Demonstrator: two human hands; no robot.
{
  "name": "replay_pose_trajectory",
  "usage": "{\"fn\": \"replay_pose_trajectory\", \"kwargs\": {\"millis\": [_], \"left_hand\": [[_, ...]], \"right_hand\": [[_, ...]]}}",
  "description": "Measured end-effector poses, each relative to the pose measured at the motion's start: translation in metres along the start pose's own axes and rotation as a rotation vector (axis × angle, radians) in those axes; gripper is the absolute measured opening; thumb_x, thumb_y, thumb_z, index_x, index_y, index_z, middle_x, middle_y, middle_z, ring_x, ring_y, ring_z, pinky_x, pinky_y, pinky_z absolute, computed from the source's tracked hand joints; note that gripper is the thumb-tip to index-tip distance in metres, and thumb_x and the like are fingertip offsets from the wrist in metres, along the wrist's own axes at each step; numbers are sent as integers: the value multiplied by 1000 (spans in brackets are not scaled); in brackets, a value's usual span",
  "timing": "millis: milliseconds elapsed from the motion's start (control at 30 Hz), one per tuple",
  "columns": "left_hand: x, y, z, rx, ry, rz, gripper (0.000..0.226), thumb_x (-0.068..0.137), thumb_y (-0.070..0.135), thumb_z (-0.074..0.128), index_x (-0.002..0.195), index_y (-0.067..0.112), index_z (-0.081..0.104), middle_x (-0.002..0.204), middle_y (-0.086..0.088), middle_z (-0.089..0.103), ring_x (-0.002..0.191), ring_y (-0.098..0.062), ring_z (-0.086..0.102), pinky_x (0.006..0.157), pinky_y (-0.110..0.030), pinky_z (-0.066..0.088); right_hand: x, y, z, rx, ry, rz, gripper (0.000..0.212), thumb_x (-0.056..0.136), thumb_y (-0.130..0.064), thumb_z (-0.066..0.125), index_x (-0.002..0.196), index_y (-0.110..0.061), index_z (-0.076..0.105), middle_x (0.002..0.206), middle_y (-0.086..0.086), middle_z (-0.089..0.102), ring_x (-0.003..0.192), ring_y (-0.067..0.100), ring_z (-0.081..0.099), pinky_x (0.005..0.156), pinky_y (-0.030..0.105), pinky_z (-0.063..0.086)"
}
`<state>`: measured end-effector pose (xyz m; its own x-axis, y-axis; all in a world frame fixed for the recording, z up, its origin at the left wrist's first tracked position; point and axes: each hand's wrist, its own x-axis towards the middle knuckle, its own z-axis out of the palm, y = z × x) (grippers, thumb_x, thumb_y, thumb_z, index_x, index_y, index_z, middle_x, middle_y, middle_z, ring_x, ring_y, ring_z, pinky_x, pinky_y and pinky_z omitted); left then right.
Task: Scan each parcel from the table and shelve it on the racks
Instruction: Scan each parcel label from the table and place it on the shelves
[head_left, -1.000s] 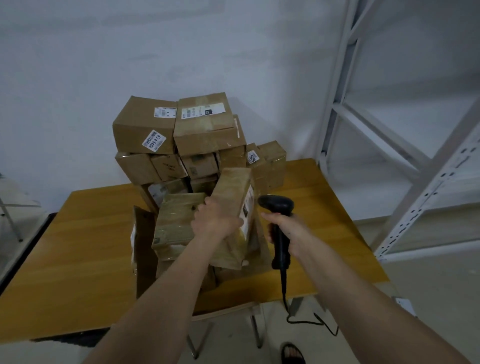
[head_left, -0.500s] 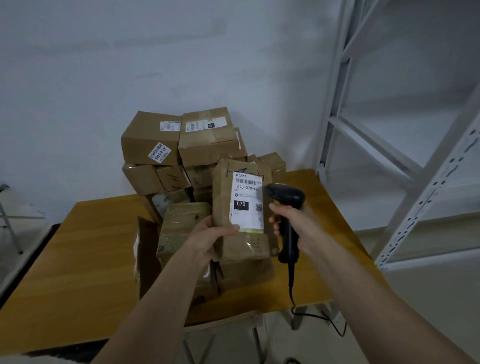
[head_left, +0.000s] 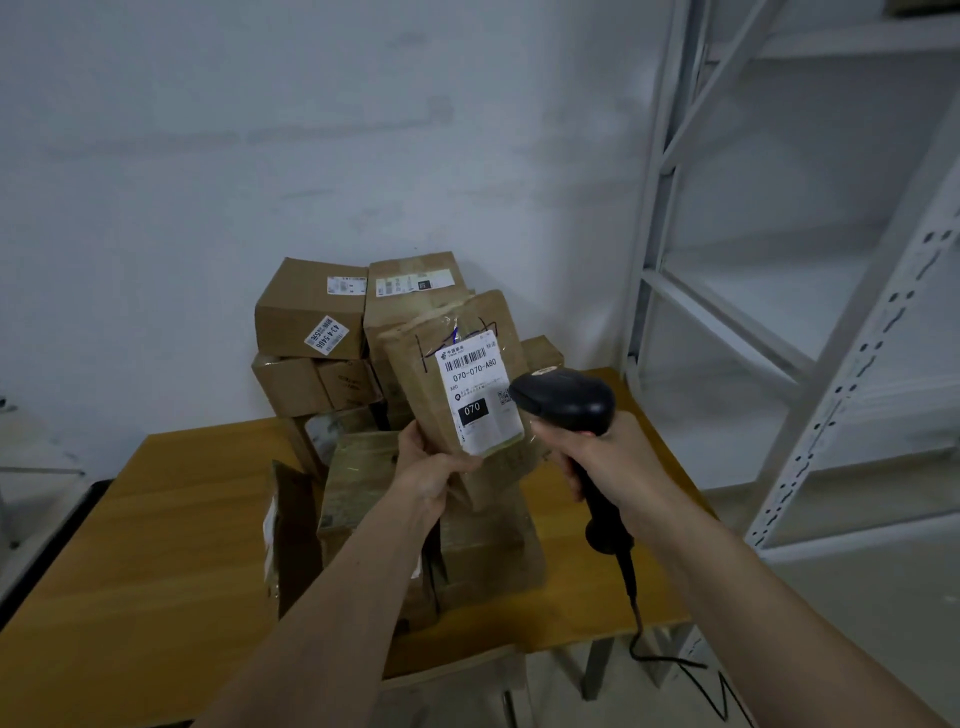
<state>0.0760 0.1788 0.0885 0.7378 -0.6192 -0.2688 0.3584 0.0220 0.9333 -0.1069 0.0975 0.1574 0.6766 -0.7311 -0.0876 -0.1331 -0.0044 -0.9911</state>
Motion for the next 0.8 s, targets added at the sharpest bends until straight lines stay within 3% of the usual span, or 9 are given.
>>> {"fn": "replay_pose_trajectory", "kwargs": {"millis": [367,533,667,800], "left_hand": [[-1,4,25,48,-38,95,105,59,-21,76,147,15,31,136,-9,52,129,-31,46,105,-57,42],[-12,6,49,86,-86,126,108,61,-20,76,149,16,26,139,-9,49,131,-31,42,107,-56,40],[-22,4,77,103,-133,137,107,61,-20,76,149,16,27,138,-9,50,131,-31,43,106,-54,41],[-37,-3,113,114,-245,104,110,54,-17,81,146,18,32,131,-6,56,124,-30,50,101,-54,46]], "right_hand": [[-31,-16,-21,-49,6,-150,38,88,-28,69,54,-18,55,47,1,47,44,14,47,51,24,44],[-36,-18,-42,-39,27,-186,33,88,-28,68,59,-15,58,47,-2,48,44,13,48,55,27,45],[-45,-18,-67,-35,45,-178,33,88,-30,68,61,-13,59,48,0,49,45,14,49,54,26,46],[-64,-21,-110,31,98,-181,32,84,-35,72,56,-22,64,53,1,58,49,15,55,57,26,50]]}}
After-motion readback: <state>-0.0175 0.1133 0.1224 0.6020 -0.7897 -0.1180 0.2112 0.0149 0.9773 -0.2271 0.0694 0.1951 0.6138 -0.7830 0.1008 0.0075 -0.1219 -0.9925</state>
